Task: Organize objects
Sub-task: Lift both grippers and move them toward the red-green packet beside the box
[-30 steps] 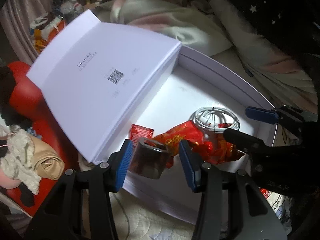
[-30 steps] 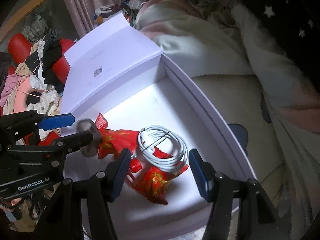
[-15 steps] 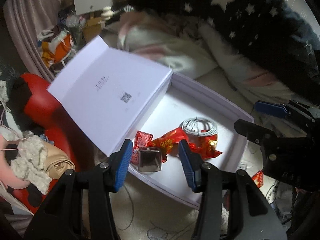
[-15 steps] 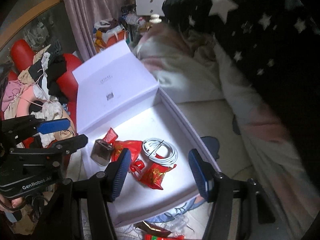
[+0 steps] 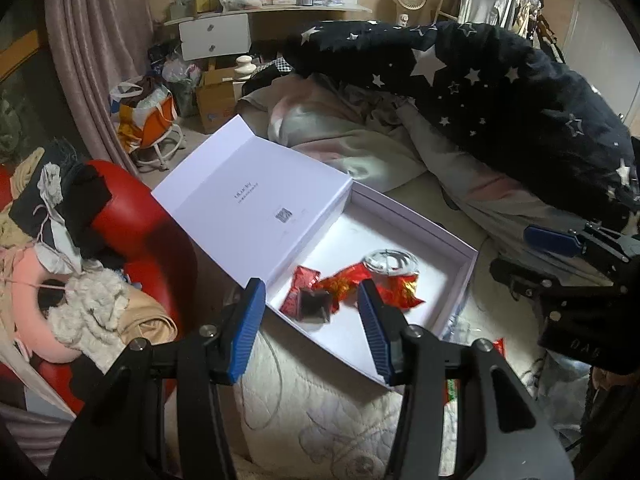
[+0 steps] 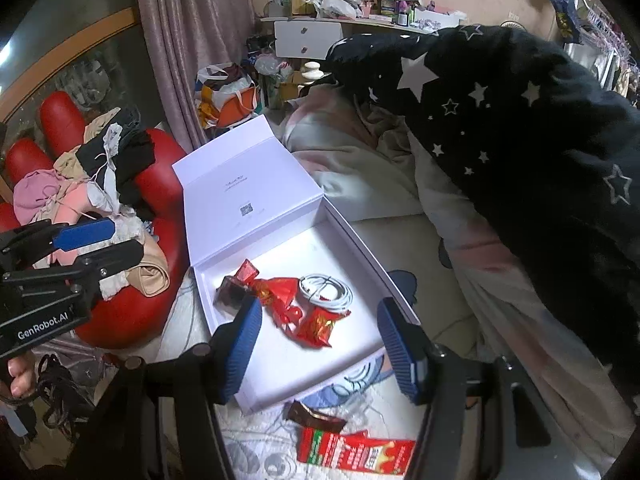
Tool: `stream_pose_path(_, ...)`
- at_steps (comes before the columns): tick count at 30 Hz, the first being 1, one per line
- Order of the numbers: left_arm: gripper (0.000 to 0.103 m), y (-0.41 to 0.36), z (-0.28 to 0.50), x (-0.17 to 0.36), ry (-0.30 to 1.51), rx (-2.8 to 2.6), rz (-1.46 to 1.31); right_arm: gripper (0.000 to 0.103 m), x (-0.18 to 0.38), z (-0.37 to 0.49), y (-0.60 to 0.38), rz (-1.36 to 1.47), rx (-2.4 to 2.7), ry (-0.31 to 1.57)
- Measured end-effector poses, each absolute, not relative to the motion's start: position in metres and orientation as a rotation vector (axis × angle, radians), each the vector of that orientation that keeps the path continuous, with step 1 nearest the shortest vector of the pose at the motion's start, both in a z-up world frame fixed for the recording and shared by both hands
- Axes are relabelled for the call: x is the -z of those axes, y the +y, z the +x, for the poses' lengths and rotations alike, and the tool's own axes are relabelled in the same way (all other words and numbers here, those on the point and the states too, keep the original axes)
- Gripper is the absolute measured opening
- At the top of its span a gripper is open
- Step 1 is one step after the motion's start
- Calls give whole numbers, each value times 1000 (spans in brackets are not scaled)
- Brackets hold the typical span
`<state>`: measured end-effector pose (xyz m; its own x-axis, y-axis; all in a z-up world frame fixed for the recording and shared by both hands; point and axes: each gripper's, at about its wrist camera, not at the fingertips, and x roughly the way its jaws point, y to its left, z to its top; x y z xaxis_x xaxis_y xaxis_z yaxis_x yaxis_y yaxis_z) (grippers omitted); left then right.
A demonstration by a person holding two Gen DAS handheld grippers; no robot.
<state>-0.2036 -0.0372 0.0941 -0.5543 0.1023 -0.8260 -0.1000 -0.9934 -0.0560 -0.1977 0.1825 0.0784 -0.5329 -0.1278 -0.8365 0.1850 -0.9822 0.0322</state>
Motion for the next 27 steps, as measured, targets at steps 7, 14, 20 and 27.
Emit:
stream_pose_path(7,54,-35,-170,-103,13,-2693,-1399,61,-94,-164,177,1363,2616,102)
stream_pose_path(14,56,-26,-138,-104,13,-2686,-1392,62,-102,-130,174,1324,2632,94)
stream_pose_path(20,63,-13,-111,-97,9,-2668,-1395,62,-98,-103,177,1330,2632,91)
stream_pose_path(27,63,4,-89,-75,5,-2622,-1426,64,-79,-78,190,1367,2609,56)
